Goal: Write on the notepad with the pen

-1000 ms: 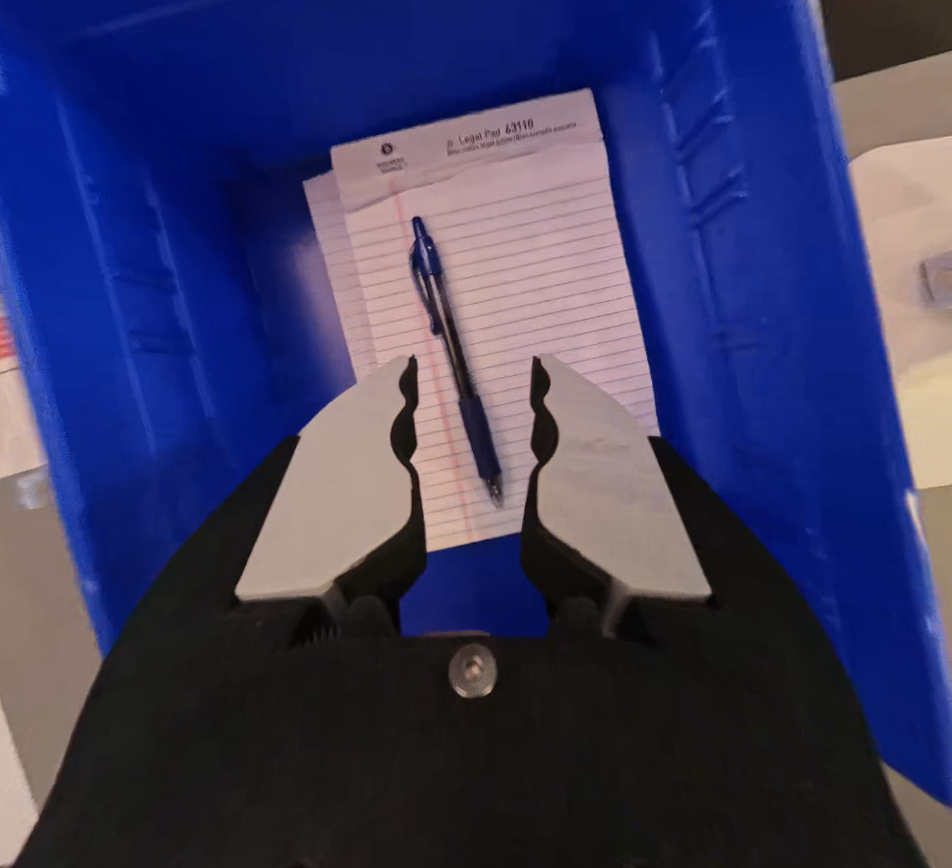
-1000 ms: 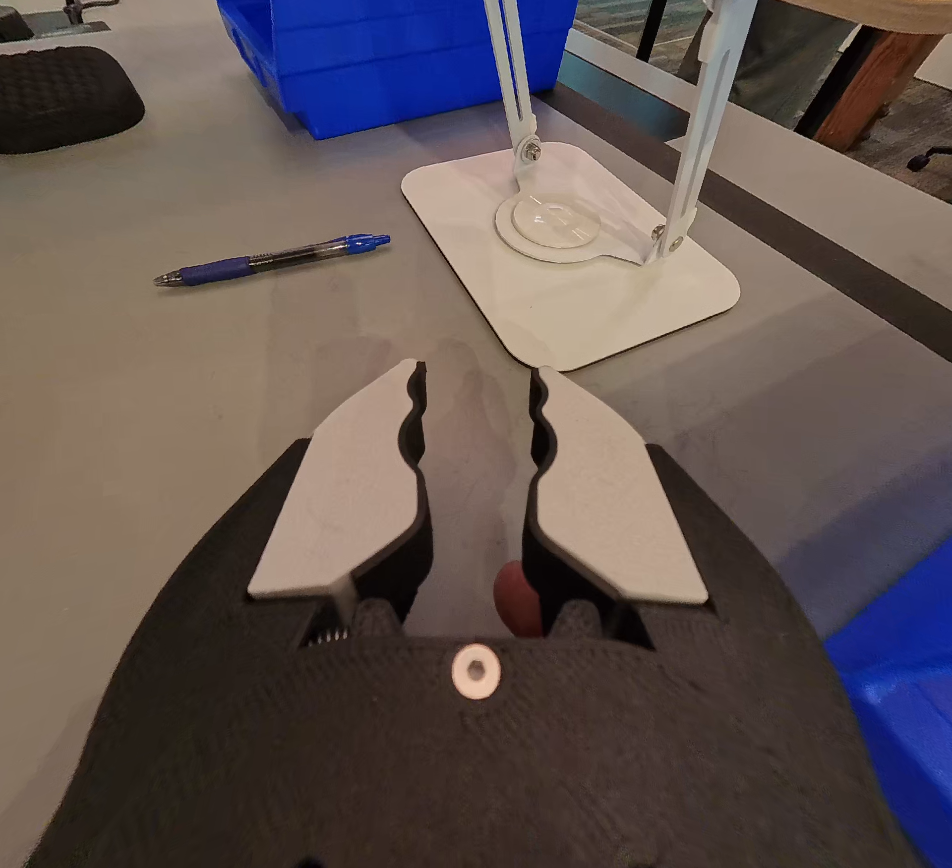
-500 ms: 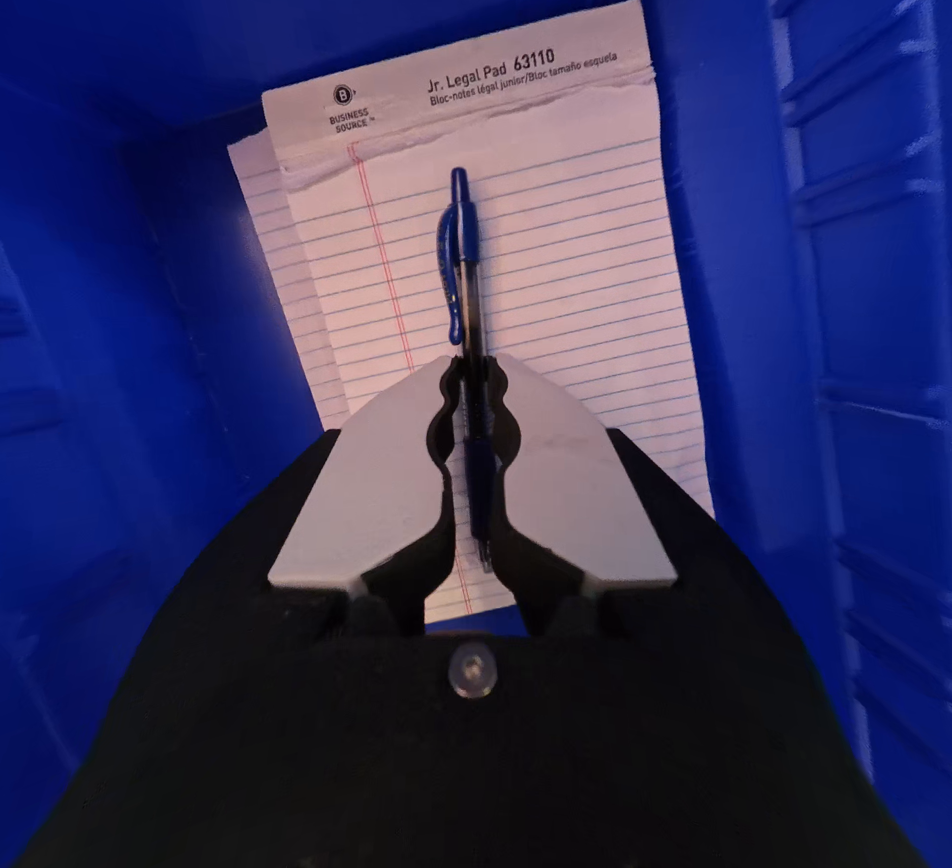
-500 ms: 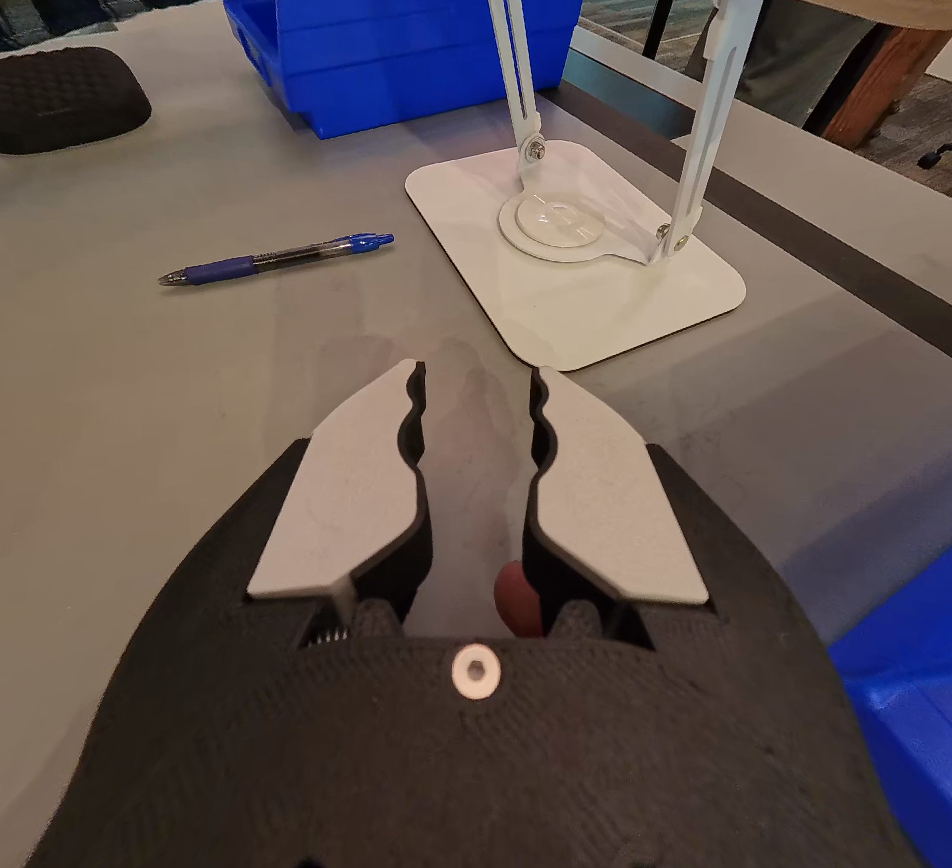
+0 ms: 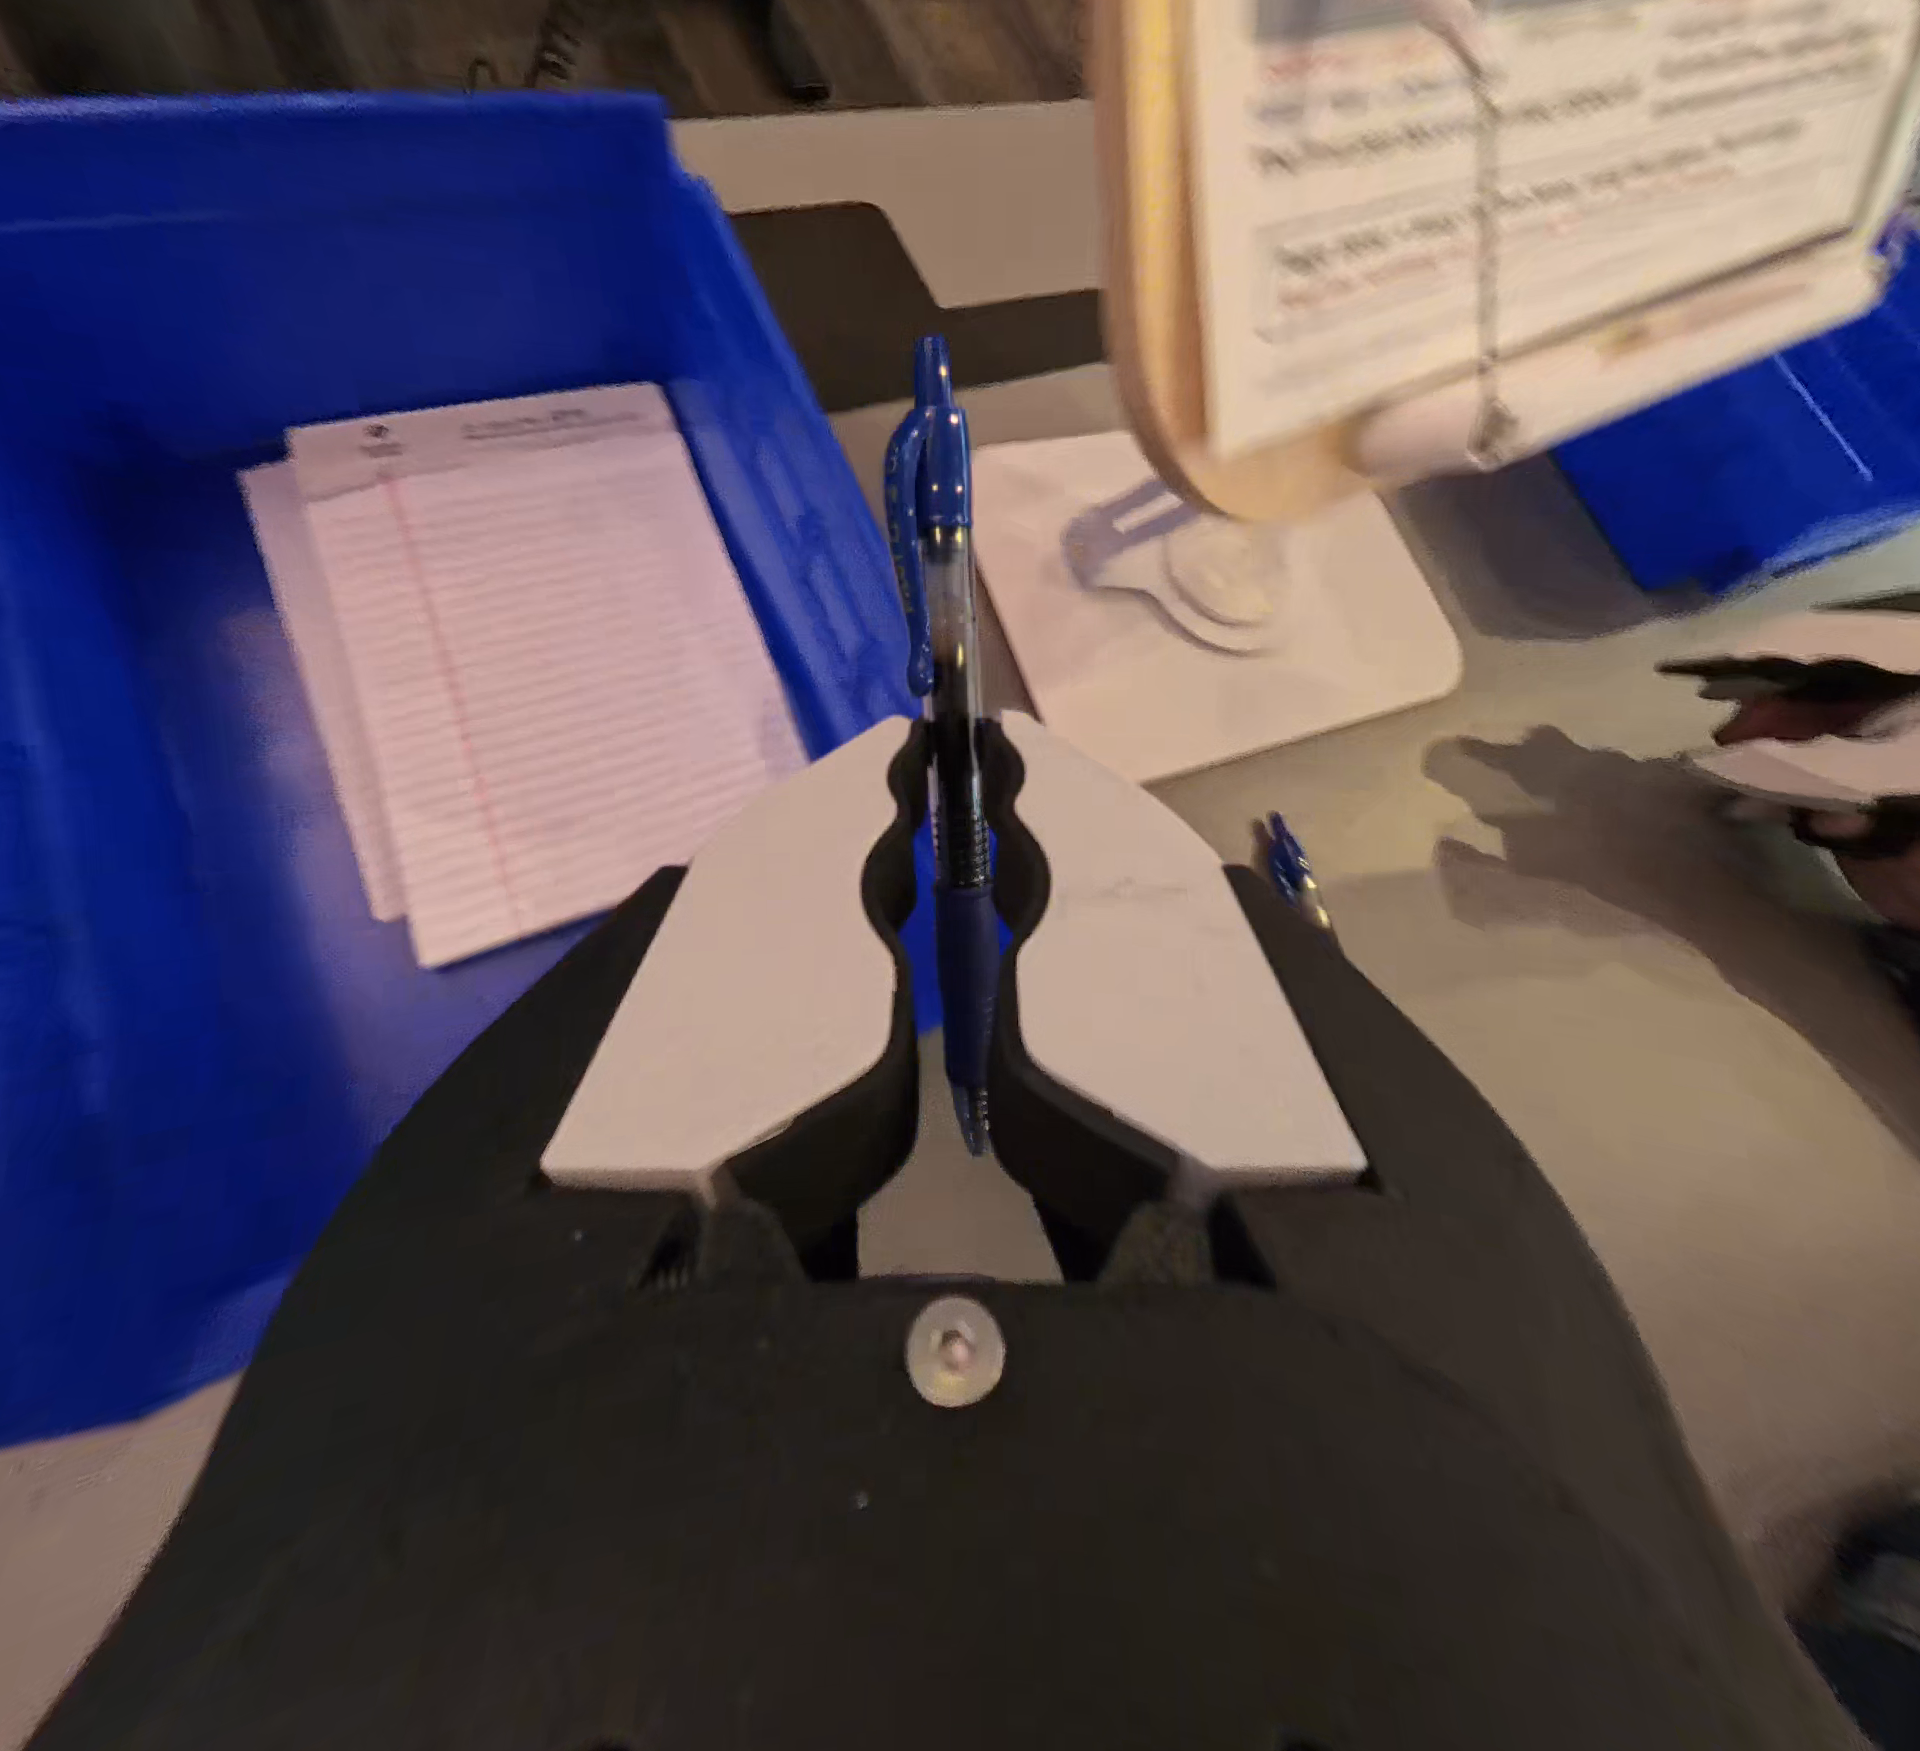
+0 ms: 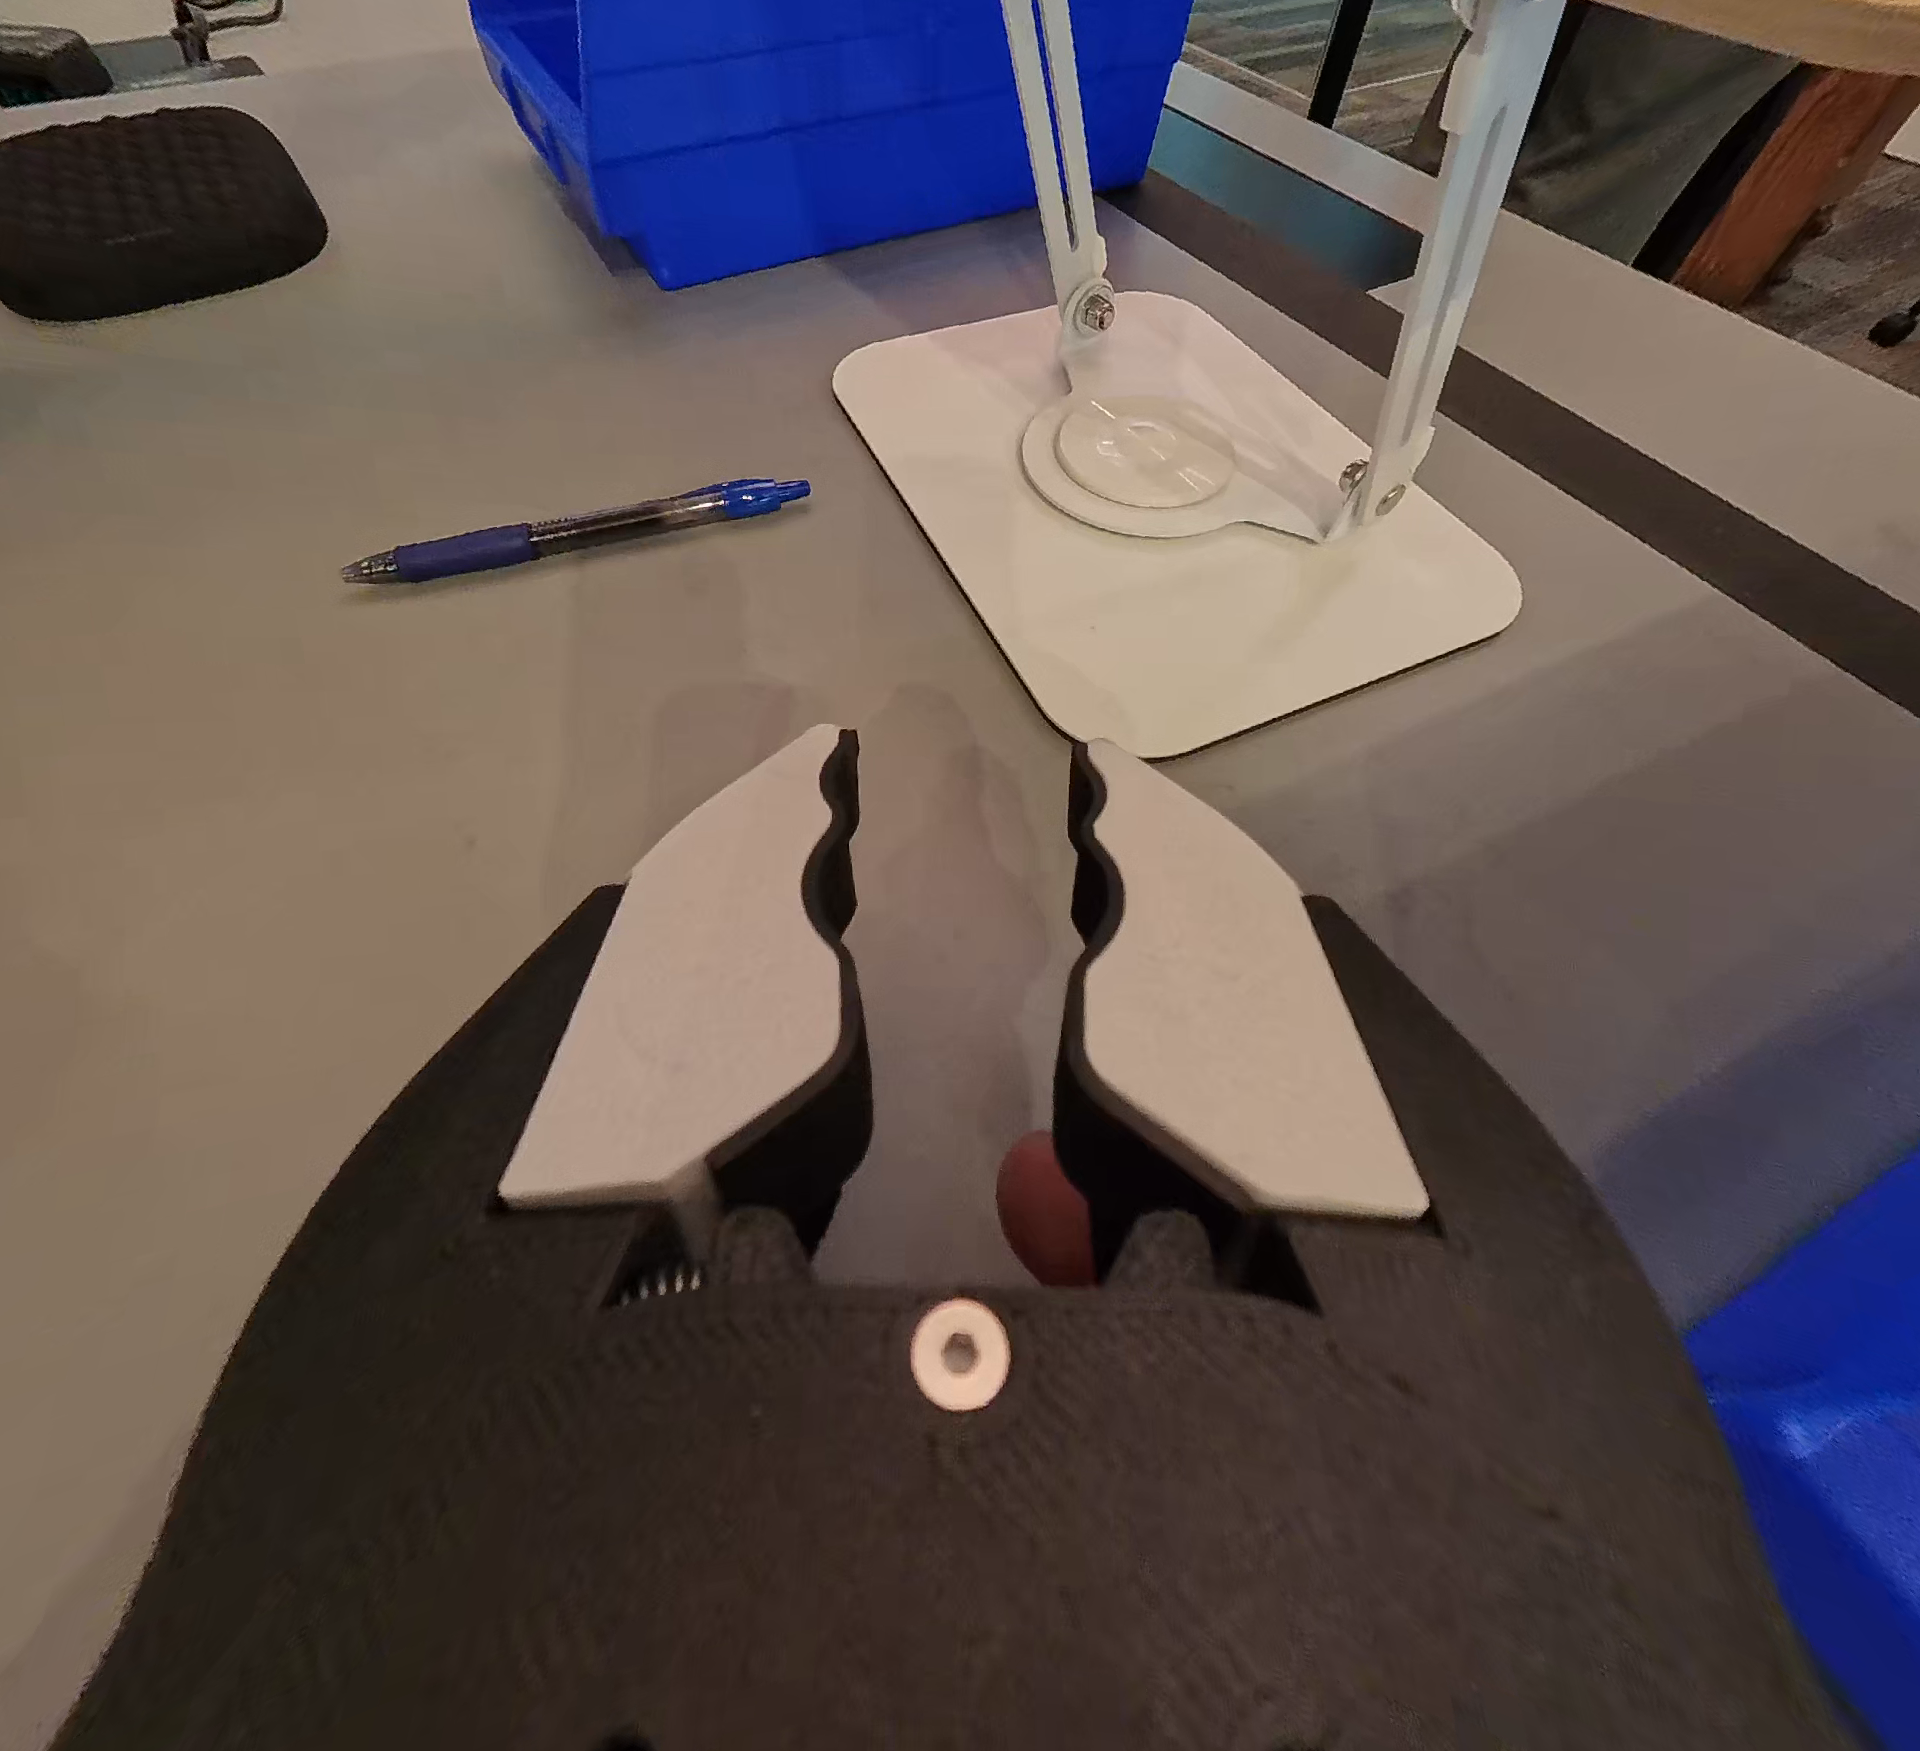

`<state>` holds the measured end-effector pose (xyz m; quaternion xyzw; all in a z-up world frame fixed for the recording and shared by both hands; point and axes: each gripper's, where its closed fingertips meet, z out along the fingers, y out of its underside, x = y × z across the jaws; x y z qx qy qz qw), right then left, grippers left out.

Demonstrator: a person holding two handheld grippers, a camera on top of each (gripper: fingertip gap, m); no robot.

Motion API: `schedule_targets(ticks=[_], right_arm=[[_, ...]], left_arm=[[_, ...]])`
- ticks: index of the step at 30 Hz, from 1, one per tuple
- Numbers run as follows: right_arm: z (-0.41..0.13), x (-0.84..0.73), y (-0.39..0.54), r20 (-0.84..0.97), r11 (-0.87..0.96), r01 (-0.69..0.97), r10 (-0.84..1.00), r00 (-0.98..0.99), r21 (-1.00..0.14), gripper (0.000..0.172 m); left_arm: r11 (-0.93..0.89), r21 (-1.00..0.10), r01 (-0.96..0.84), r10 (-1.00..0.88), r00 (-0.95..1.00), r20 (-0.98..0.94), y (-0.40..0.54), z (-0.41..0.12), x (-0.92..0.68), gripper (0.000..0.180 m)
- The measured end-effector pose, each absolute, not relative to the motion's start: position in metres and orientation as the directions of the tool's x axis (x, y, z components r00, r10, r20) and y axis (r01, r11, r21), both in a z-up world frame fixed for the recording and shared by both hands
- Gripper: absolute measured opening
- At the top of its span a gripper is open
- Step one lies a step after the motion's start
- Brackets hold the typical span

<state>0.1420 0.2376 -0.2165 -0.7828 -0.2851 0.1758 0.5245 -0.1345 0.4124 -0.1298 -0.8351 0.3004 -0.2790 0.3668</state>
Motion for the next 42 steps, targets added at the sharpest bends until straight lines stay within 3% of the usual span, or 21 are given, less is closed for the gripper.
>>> schedule_targets(ticks=[11,25,28,33,36,42], right_arm=[[-0.217,0.143,0.238,0.026,-0.290,0.264,0.627,0.779,-0.920,0.039],[-0.215,0.140,0.236,0.017,-0.284,0.260,0.645,0.764,-0.923,0.039],[-0.215,0.141,0.236,0.009,-0.286,0.251,0.643,0.766,-0.925,0.039],[-0.218,0.142,0.236,0.004,-0.294,0.249,0.640,0.768,-0.923,0.039],[-0.217,0.144,0.236,-0.008,-0.297,0.235,0.636,0.772,-0.926,0.039],[-0.218,0.144,0.237,-0.008,-0.299,0.237,0.637,0.771,-0.924,0.039]], left_arm=[[-0.672,-0.707,-0.221,-0.703,0.491,0.514,0.274,-0.200,-0.009,0.009],[-0.721,-0.668,-0.183,-0.639,0.550,0.539,0.249,-0.243,0.031,0.009],[-0.733,-0.659,-0.168,-0.622,0.558,0.549,0.250,-0.247,0.030,0.030],[-0.661,-0.740,-0.126,-0.668,0.548,0.503,0.251,-0.223,0.021,0.049],[-0.518,-0.847,-0.121,-0.728,0.582,0.362,0.269,-0.179,-0.009,0.048],[-0.498,-0.848,-0.181,-0.686,0.681,0.257,0.377,-0.127,-0.095,0.050]])
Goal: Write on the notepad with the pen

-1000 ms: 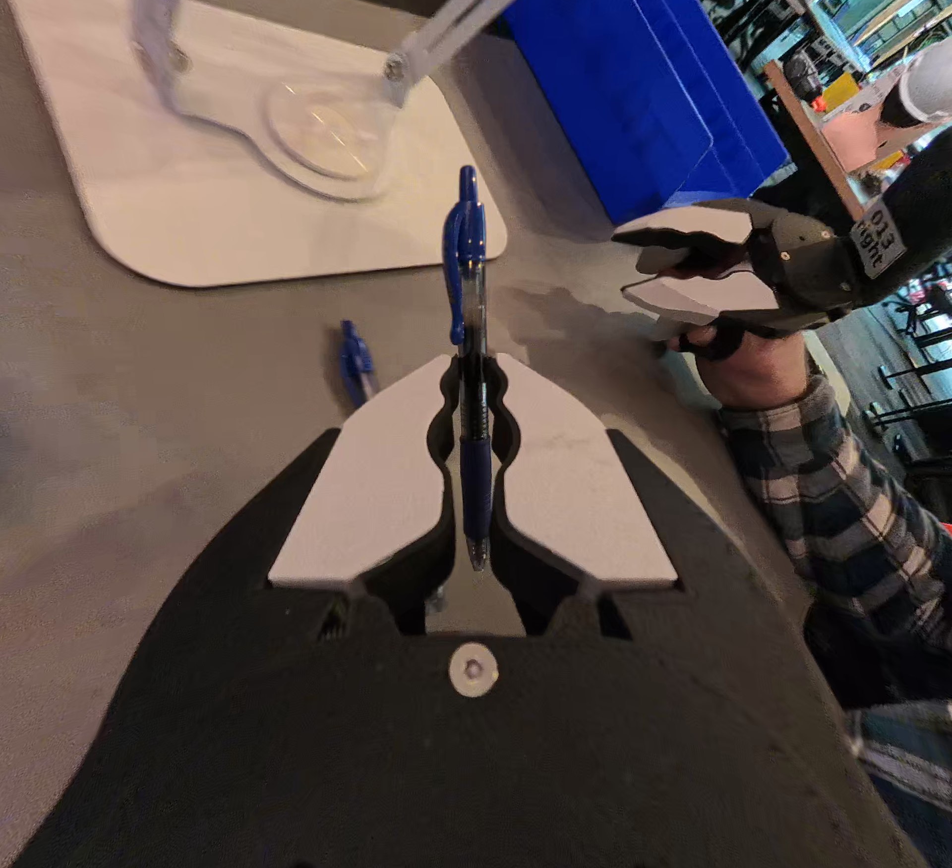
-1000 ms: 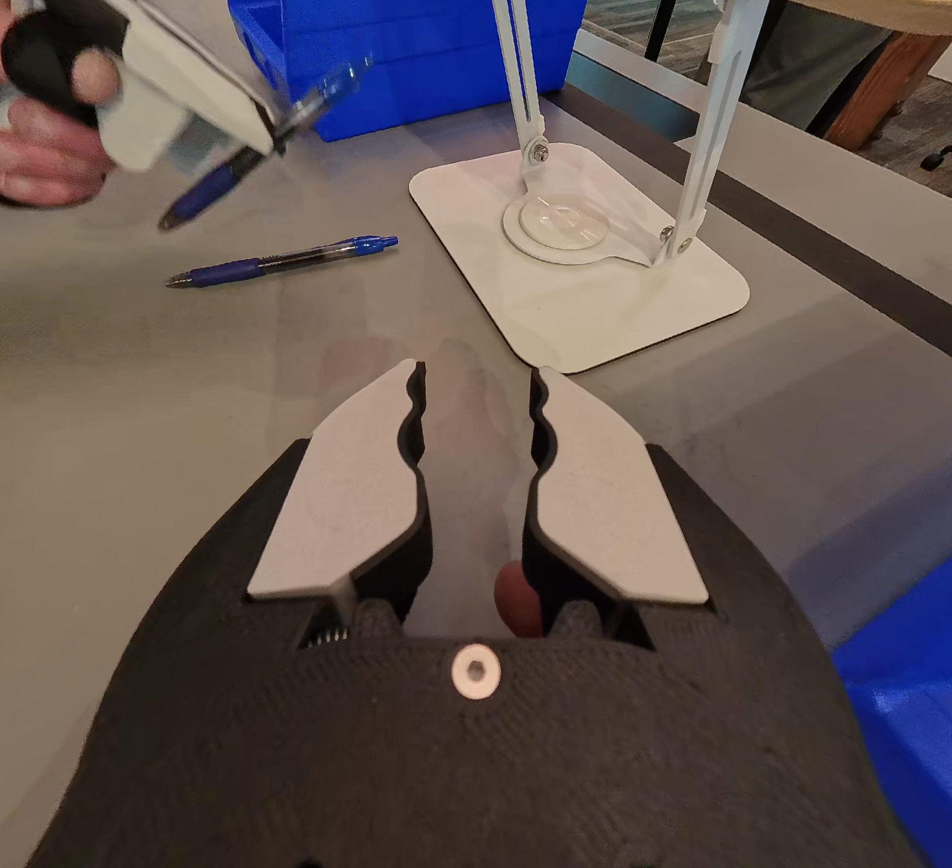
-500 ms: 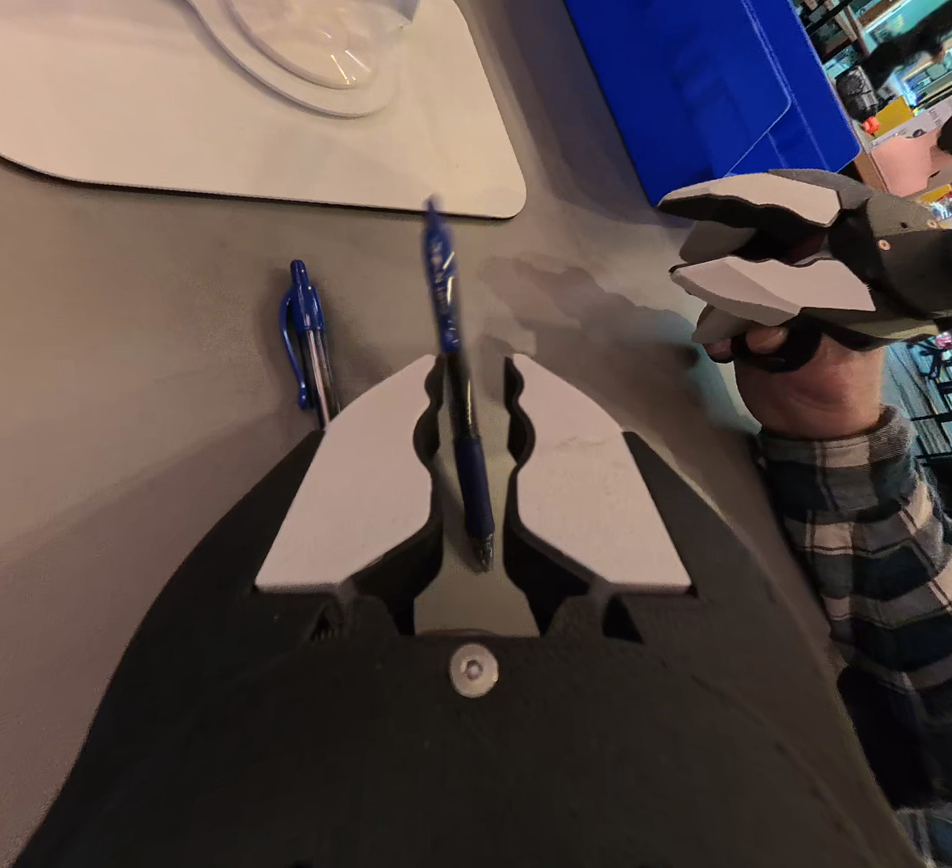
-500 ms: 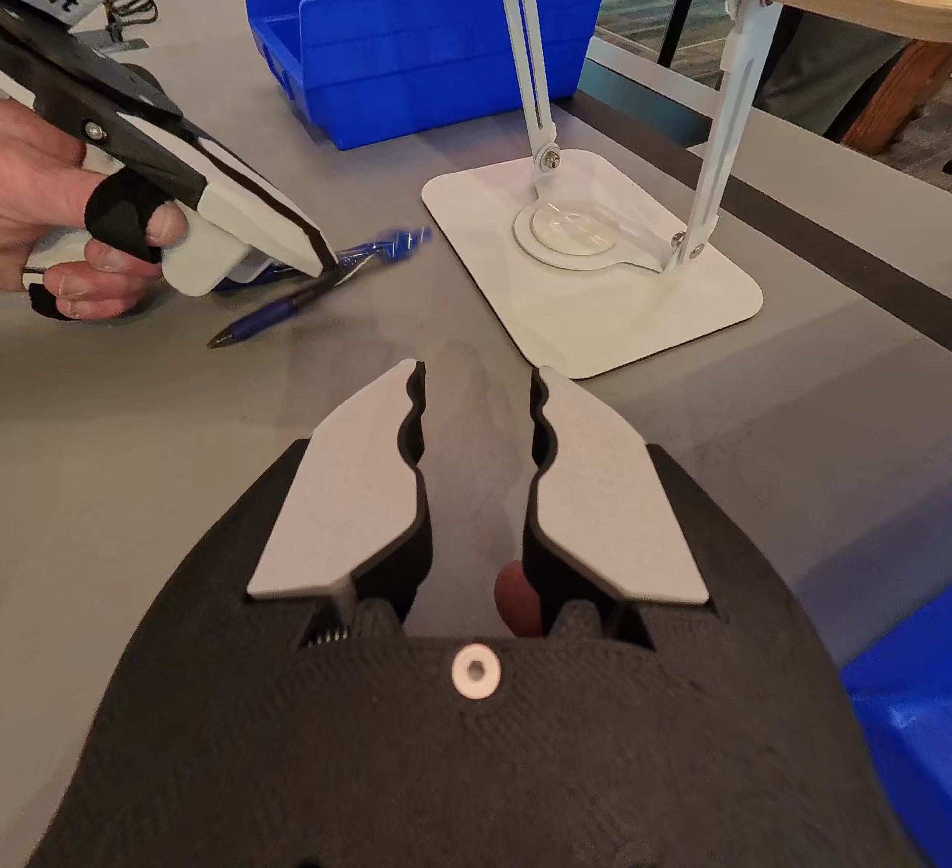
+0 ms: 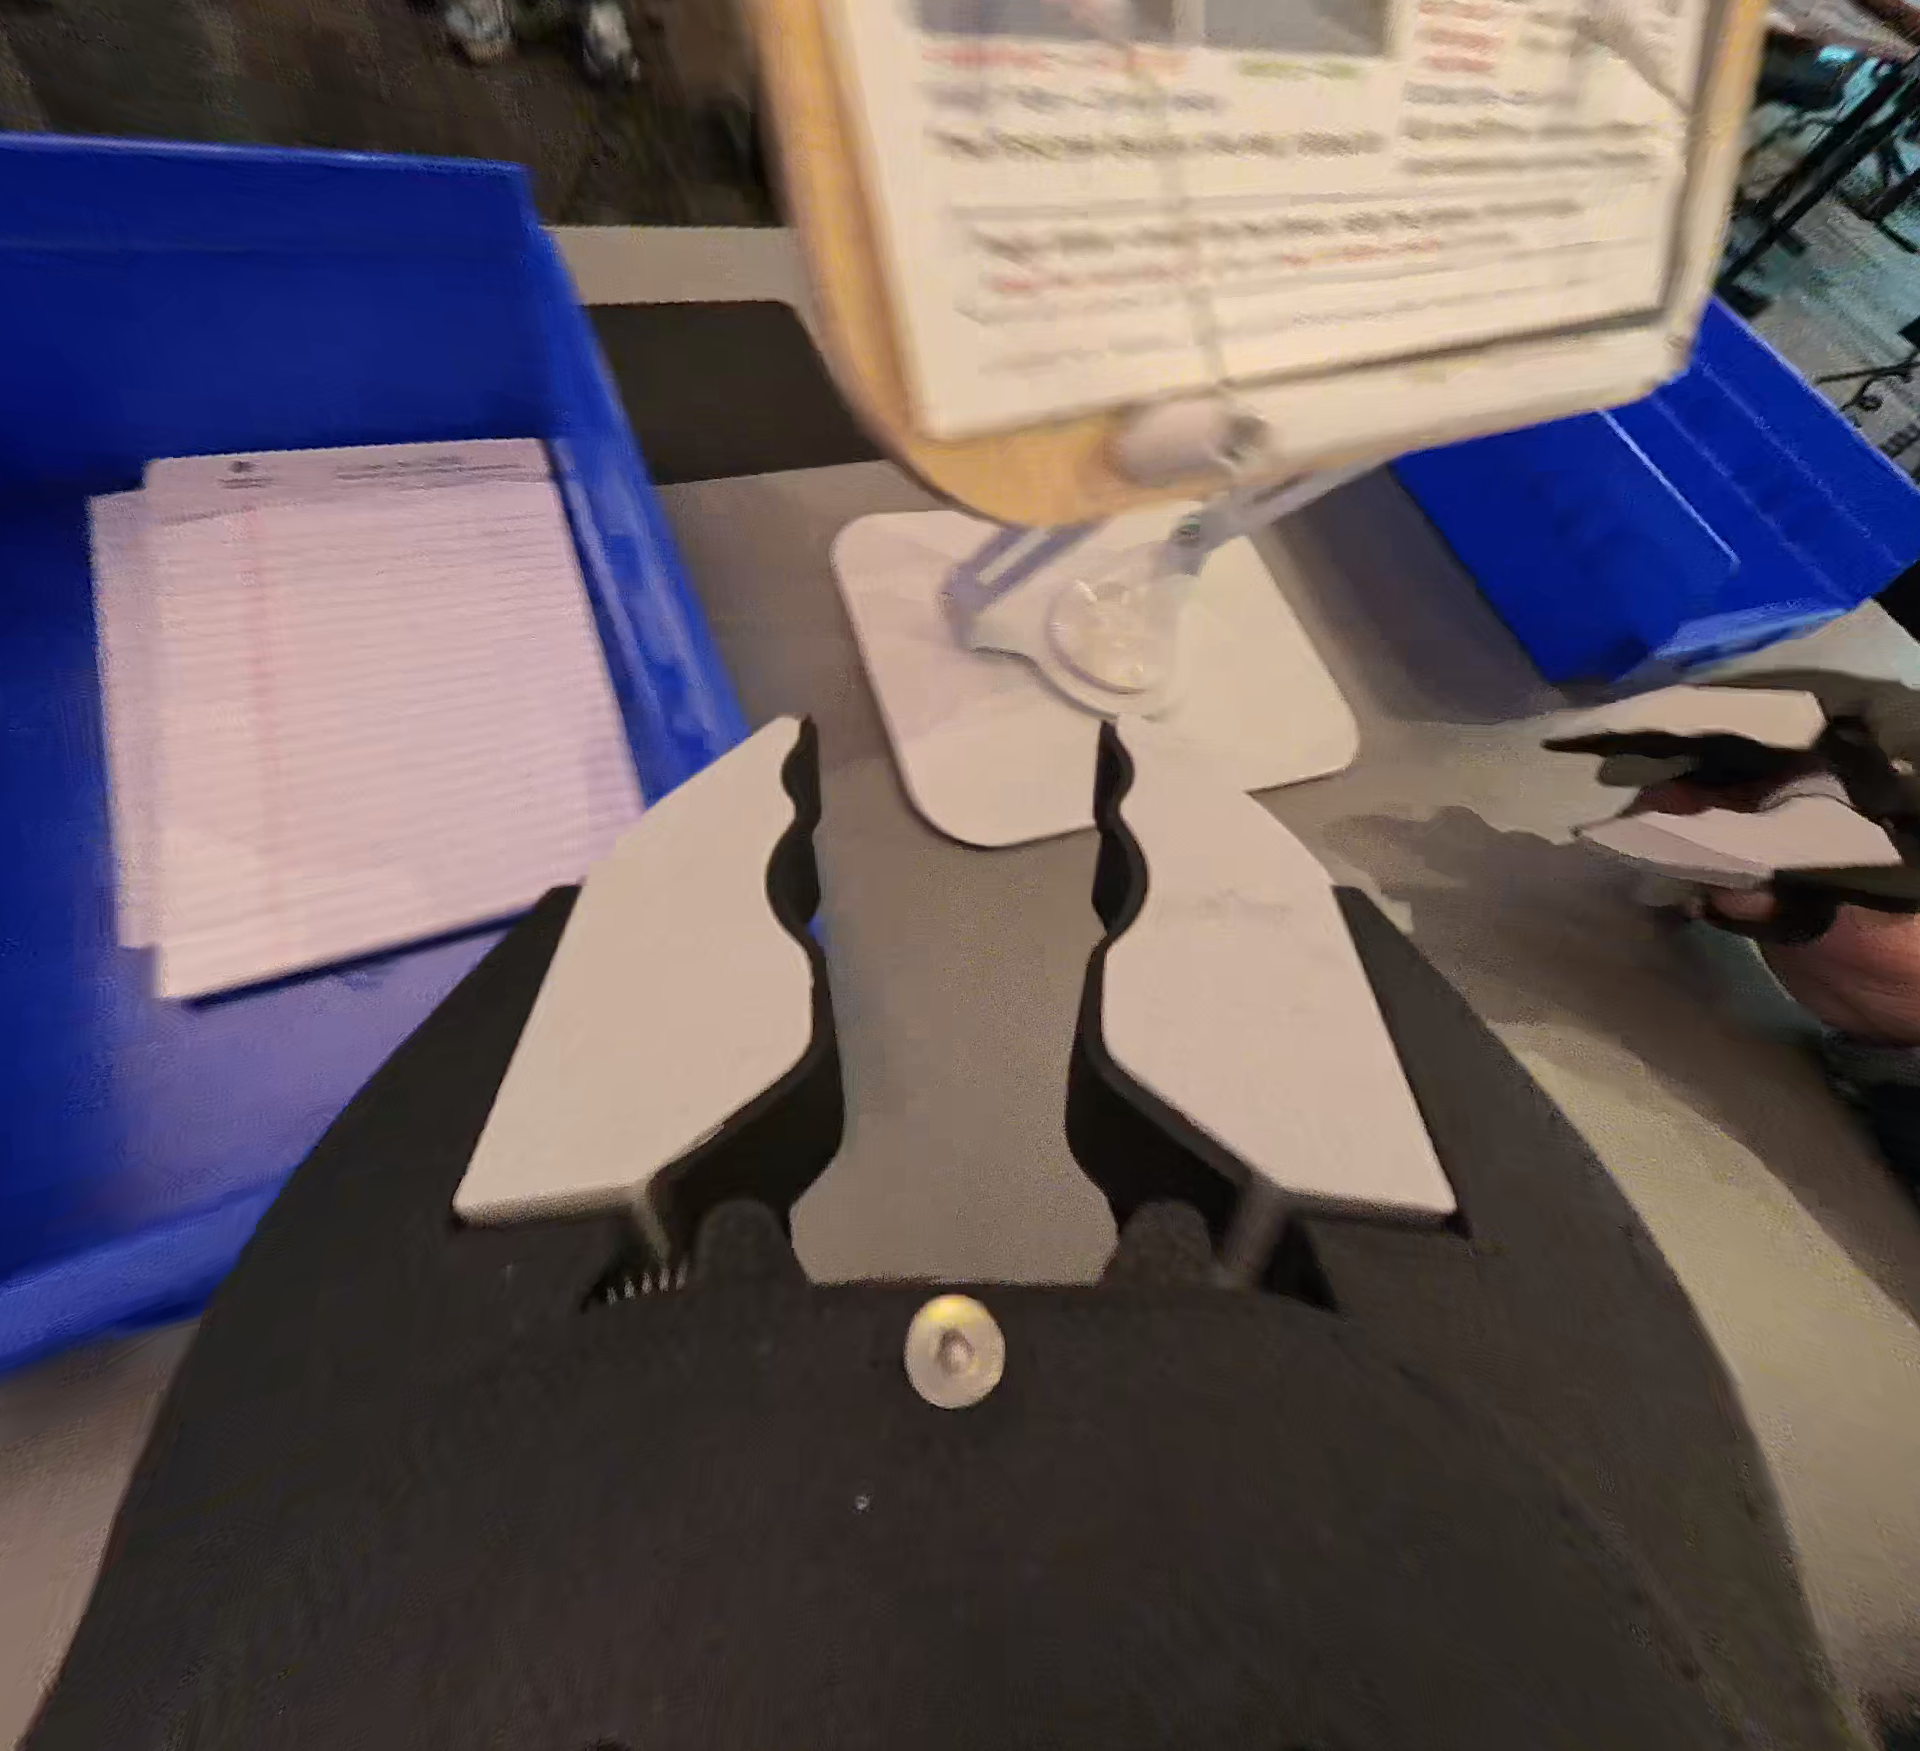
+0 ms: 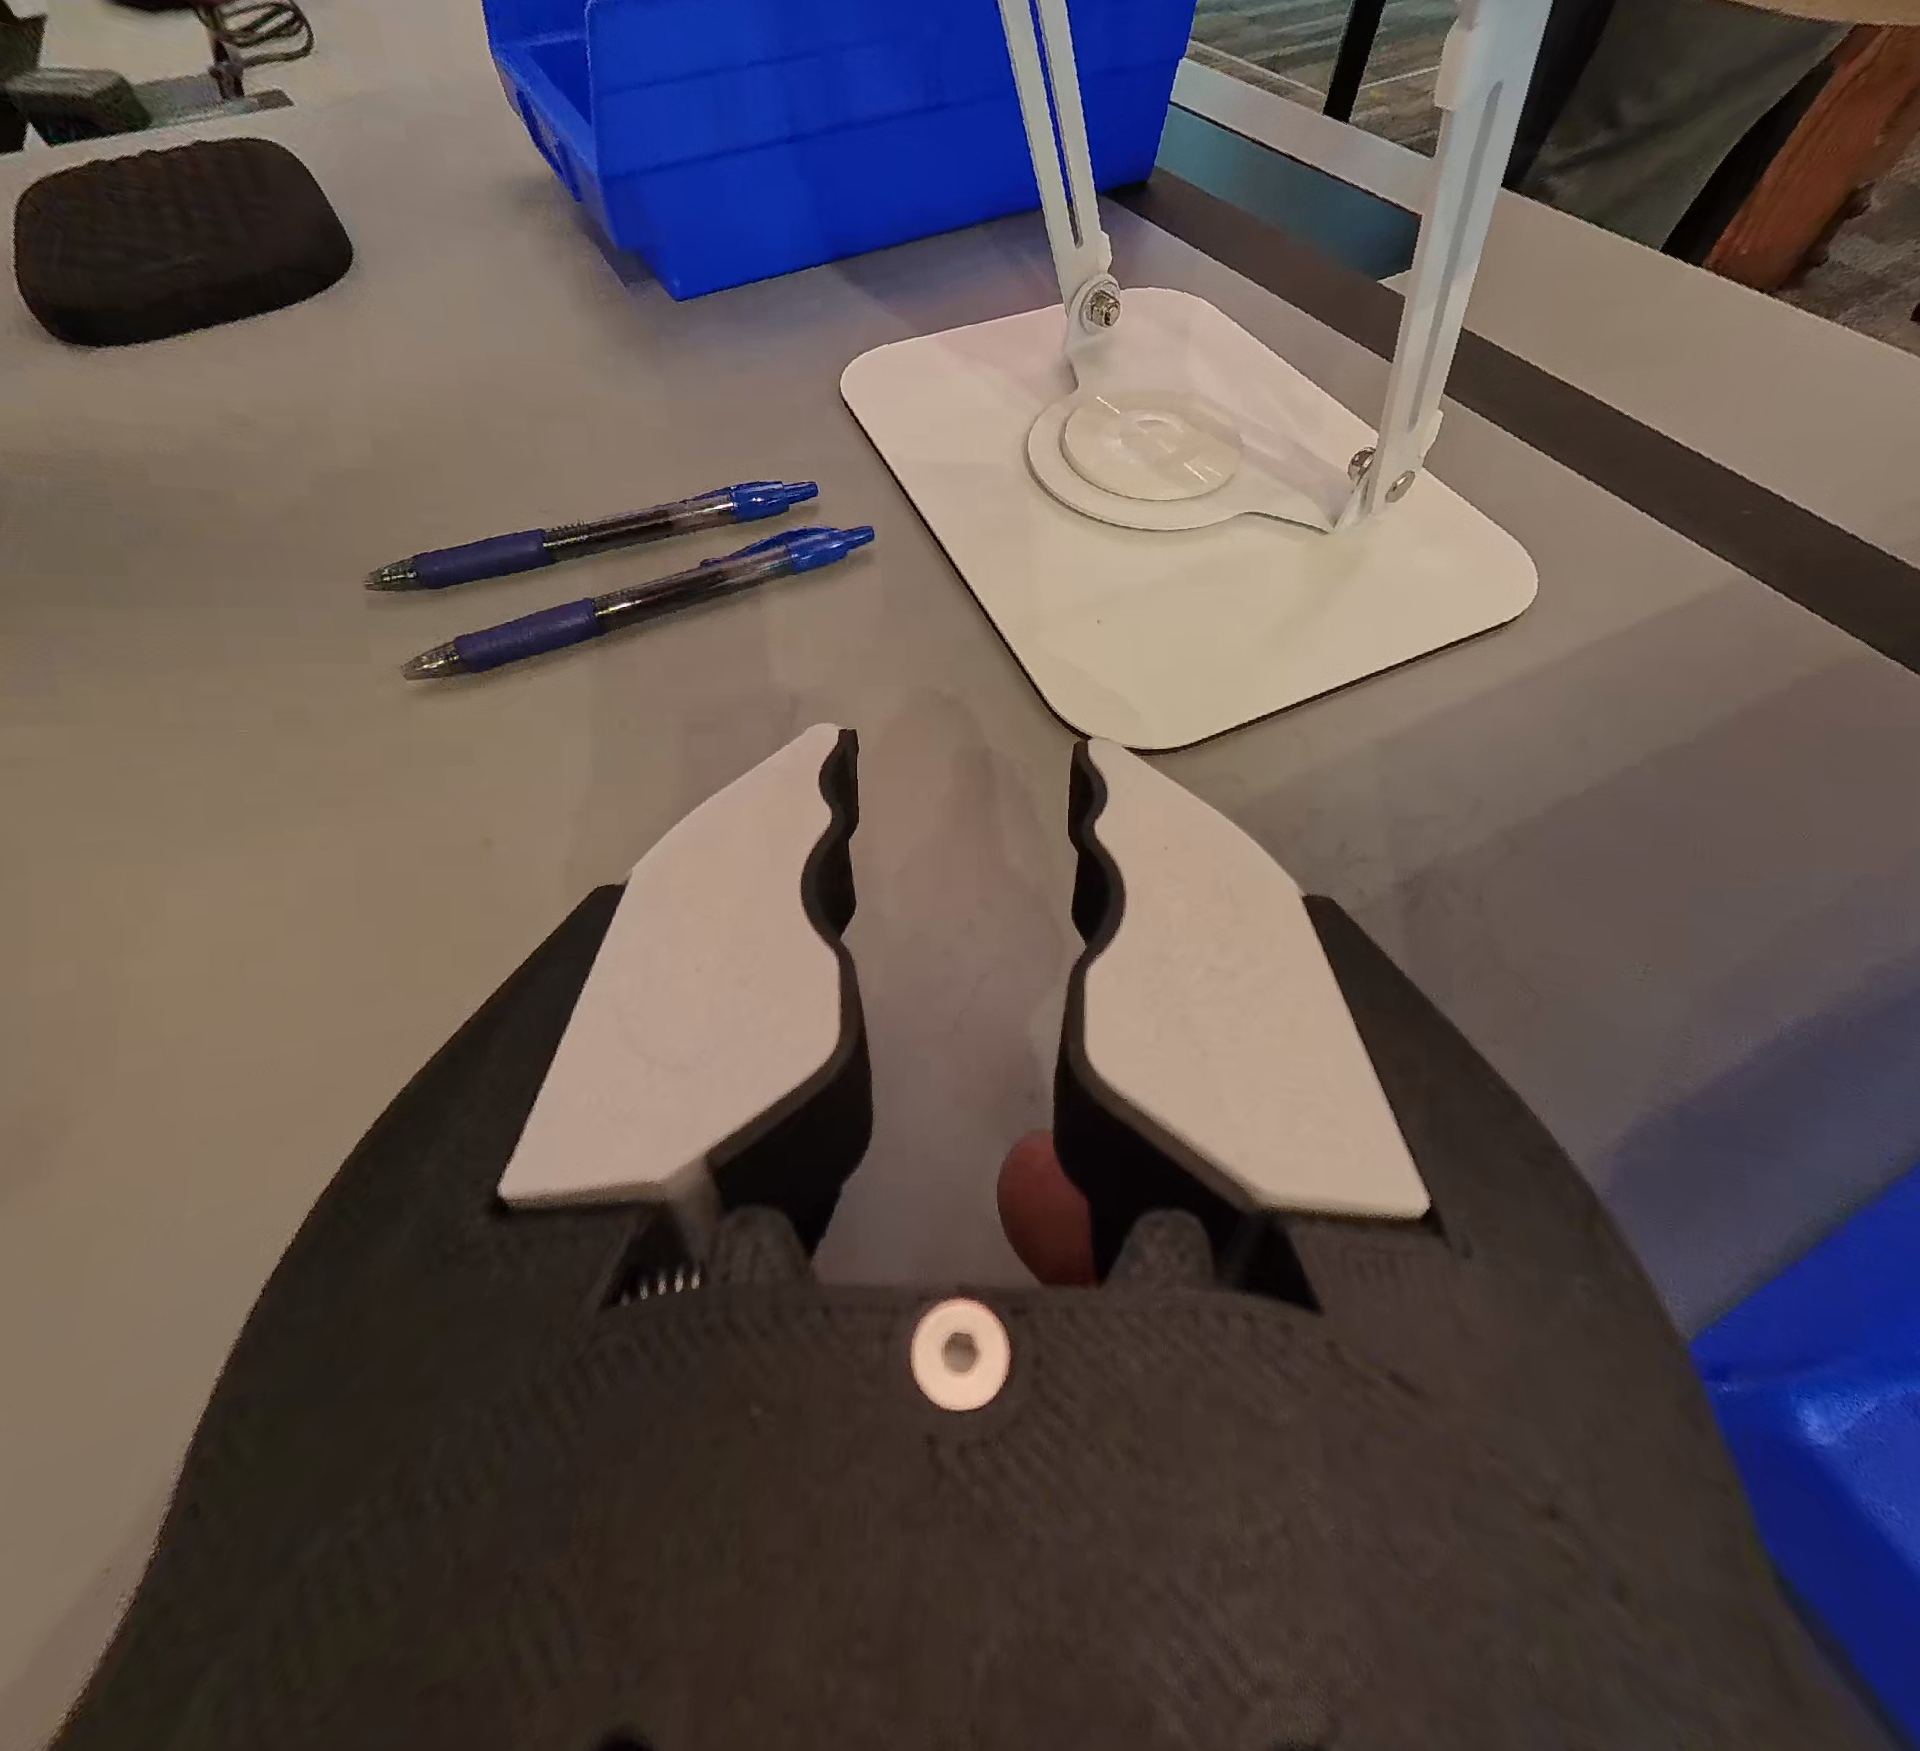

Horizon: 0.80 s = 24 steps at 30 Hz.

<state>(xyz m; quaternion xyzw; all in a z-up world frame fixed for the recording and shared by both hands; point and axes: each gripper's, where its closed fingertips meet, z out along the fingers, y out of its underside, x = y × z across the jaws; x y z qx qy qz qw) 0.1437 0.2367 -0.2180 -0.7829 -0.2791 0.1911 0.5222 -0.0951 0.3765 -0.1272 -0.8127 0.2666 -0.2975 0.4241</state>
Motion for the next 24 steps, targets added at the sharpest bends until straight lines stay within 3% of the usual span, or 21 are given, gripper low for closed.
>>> schedule_targets(ticks=[2,5,7,11,15,19,24], right_arm=[[-0.218,0.144,0.237,-0.010,-0.300,0.236,0.637,0.771,-0.924,0.039],[-0.218,0.145,0.237,-0.011,-0.301,0.234,0.635,0.773,-0.924,0.039],[-0.218,0.145,0.237,-0.013,-0.302,0.234,0.635,0.772,-0.924,0.039],[-0.219,0.144,0.237,-0.012,-0.306,0.239,0.639,0.769,-0.922,0.039],[-0.219,0.145,0.237,-0.020,-0.308,0.234,0.641,0.767,-0.922,0.039],[-0.221,0.143,0.236,-0.025,-0.317,0.240,0.648,0.761,-0.918,0.039],[-0.222,0.140,0.236,-0.007,-0.312,0.263,0.655,0.755,-0.913,0.039]], left_arm=[[-0.503,-0.842,-0.194,-0.661,0.715,0.230,0.419,-0.124,-0.115,0.051],[-0.437,-0.830,-0.346,-0.664,0.747,0.038,0.477,-0.136,-0.137,0.049],[-0.472,-0.775,-0.420,-0.662,0.750,-0.004,0.507,-0.156,-0.145,0.048],[-0.579,-0.681,-0.447,-0.636,0.771,0.035,0.548,-0.196,-0.153,0.052],[-0.629,-0.598,-0.497,-0.684,0.719,0.122,0.532,-0.210,-0.153,0.055],[-0.372,-0.544,-0.752,-0.855,0.506,-0.114,0.508,-0.212,-0.163,0.070],[0.051,-0.231,-0.972,-0.910,0.050,-0.412,0.481,-0.242,-0.179,0.073]])
